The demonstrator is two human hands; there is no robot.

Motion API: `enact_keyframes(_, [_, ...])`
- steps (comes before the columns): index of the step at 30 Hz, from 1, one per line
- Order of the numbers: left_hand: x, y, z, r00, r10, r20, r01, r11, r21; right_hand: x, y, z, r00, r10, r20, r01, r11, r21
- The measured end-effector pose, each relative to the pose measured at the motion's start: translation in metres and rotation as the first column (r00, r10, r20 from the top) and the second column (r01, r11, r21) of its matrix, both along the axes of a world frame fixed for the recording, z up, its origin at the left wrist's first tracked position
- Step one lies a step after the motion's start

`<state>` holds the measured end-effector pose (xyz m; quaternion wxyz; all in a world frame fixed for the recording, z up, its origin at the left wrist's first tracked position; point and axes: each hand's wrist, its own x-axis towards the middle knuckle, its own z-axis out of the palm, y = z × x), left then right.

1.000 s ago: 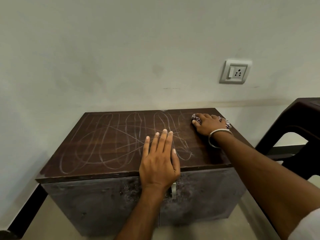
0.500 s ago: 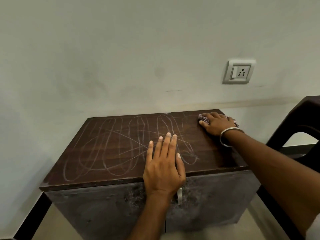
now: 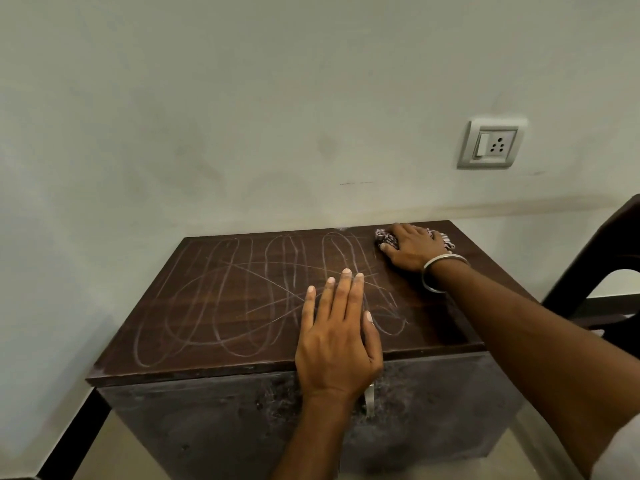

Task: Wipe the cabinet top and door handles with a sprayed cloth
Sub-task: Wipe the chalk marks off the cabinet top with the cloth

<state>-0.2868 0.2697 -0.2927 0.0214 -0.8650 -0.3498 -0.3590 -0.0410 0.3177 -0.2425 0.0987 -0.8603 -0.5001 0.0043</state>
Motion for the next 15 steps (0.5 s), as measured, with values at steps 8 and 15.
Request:
enact_keyframes(8, [0.000, 0.001, -0.001, 1.000, -0.007, 0.011, 0.007, 1.000, 0.007, 0.037, -0.021, 0.001, 0.986, -0.168, 0.011, 0.168, 0.986, 0.016])
enact_keyframes(15, [0.000, 0.000, -0.001, 1.000, -0.005, -0.005, 0.005, 1.000, 0.011, 0.036, -0.014, 0.001, 0.974, -0.226, 0.008, 0.226, 0.974, -0.021])
